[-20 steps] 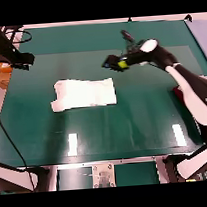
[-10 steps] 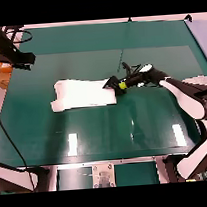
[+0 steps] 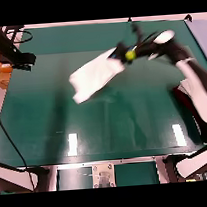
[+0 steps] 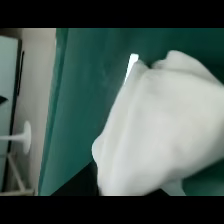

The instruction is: Fold the shirts.

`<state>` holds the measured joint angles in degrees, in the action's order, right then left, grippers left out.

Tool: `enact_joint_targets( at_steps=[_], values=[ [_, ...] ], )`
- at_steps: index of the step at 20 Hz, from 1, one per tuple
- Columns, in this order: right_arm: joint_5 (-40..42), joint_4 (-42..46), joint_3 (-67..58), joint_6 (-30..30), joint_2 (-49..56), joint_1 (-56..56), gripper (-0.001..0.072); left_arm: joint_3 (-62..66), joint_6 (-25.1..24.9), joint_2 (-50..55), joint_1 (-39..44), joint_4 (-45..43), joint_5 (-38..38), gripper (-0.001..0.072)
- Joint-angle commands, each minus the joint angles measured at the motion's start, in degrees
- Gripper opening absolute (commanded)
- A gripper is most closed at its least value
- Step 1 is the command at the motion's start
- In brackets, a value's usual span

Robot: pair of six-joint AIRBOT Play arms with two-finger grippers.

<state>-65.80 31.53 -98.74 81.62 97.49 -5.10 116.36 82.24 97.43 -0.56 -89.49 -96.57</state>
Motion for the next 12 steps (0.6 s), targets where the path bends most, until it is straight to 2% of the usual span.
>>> enact_joint_targets(
  at_steps=[1,5,9,12],
  values=[
    [-4.90,7.26,-9.57,7.39,-7.48,11.06,0.0017,0.00,0.28,-0.04,-0.02,0.13,-0.15,0.0024],
    [-9.99,9.66,-14.91,11.41,-11.91,29.53,0.0017,0.00,0.42,-0.04,-0.02,0.15,-0.15,0.0024],
    [-16.70,10.05,-15.06,13.05,-12.85,48.00,0.0017,0.00,0.87,-0.04,-0.02,1.79,-0.11,0.0024],
    [-25.49,17.55,-14.99,18.03,-13.27,56.68,0.0017,0.00,0.87,-0.04,-0.02,3.91,-0.11,0.0024]
  ],
)
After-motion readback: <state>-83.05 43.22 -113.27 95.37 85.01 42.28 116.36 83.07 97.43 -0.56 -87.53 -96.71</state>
